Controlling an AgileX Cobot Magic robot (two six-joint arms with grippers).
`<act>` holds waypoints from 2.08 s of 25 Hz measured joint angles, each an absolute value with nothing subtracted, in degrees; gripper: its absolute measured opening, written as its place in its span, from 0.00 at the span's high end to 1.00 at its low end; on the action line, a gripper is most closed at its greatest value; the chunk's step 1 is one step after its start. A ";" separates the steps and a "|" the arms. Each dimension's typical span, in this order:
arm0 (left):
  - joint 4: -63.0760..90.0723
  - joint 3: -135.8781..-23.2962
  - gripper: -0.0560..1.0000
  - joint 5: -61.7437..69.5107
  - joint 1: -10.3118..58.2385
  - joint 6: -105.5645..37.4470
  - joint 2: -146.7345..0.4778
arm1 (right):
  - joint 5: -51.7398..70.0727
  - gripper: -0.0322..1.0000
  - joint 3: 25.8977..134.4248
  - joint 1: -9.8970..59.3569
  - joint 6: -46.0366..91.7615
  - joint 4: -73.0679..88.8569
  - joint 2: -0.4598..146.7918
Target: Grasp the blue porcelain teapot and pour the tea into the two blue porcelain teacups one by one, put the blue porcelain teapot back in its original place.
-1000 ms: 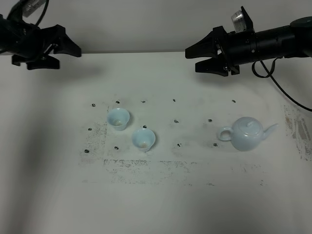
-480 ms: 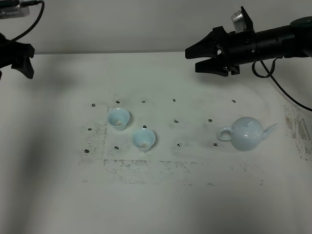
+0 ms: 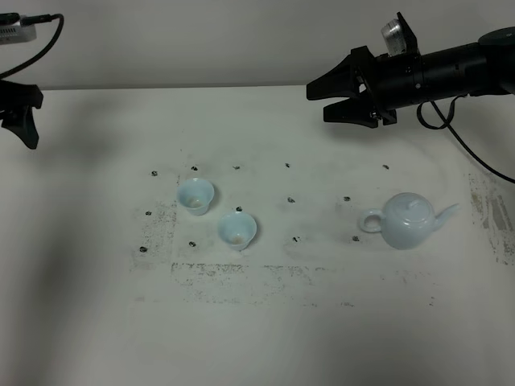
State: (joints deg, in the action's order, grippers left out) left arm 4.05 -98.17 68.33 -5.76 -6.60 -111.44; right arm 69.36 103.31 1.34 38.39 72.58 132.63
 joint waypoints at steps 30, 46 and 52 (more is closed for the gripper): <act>5.65 -29.59 0.36 62.27 -5.76 -2.88 -38.98 | 69.36 0.40 103.31 1.34 37.43 70.97 132.63; 6.86 -26.27 0.36 60.93 -5.76 -0.69 -0.33 | 69.43 0.40 106.71 1.34 33.99 60.64 127.15; 6.89 -26.27 0.36 60.86 -5.76 -0.69 -0.31 | 69.46 0.40 107.86 1.95 27.58 48.80 121.75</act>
State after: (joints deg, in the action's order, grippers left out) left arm 6.89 -26.27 60.86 -5.76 -0.69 -0.31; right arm 69.46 107.86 1.95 27.58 48.80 121.75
